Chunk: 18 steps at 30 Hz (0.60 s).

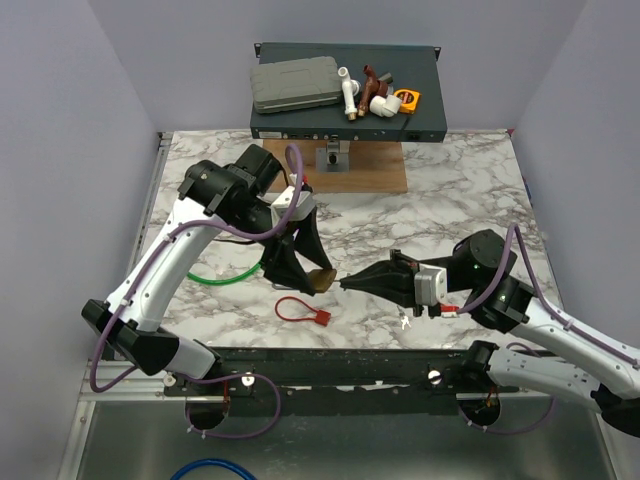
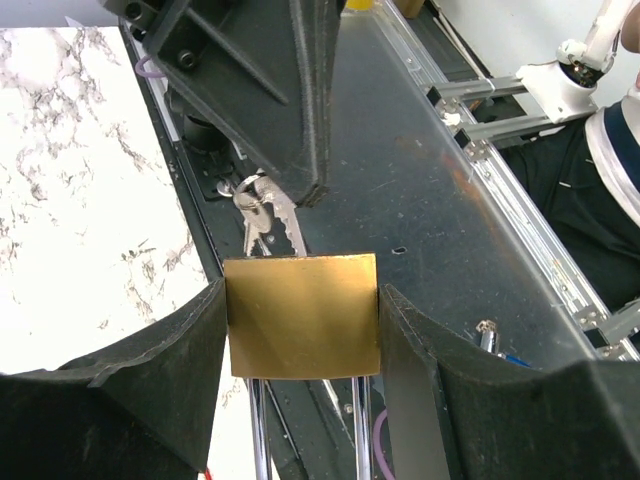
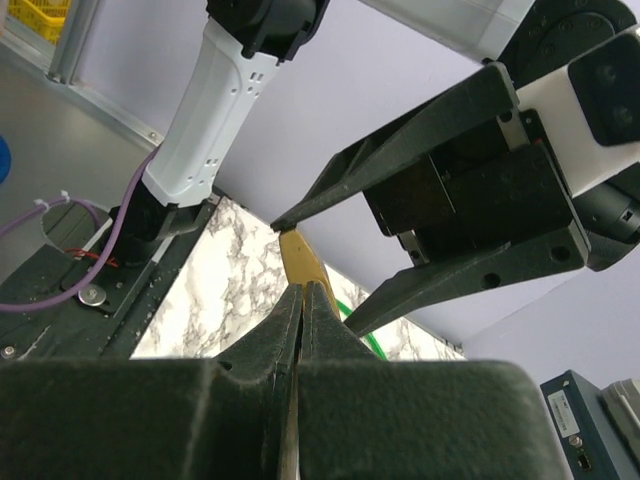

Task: Unlock with the key
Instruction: Unlock the lock.

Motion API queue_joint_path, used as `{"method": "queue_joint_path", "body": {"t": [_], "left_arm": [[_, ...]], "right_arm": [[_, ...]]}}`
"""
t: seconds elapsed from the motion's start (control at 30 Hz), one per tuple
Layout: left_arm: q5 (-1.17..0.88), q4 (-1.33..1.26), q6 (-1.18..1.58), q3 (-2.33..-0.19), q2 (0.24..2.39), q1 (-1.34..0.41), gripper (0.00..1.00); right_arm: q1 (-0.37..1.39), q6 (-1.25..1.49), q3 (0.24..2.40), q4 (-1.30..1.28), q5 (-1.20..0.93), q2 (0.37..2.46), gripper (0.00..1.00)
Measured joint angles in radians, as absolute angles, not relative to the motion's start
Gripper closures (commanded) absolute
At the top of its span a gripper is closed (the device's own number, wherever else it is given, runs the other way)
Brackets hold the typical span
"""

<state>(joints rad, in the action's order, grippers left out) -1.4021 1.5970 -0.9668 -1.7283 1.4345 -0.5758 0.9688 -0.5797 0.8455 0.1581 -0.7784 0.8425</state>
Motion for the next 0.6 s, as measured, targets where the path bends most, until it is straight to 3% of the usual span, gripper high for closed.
{"method": "queue_joint_path", "body": {"t": [0.6], "left_arm": [[-1.408,1.641,-0.955,-1.743,1.461,-0.551,1.00]], "right_arm": [[0.922,-0.604,0.937,0.034,-0.855,0.915,0.99]]}}
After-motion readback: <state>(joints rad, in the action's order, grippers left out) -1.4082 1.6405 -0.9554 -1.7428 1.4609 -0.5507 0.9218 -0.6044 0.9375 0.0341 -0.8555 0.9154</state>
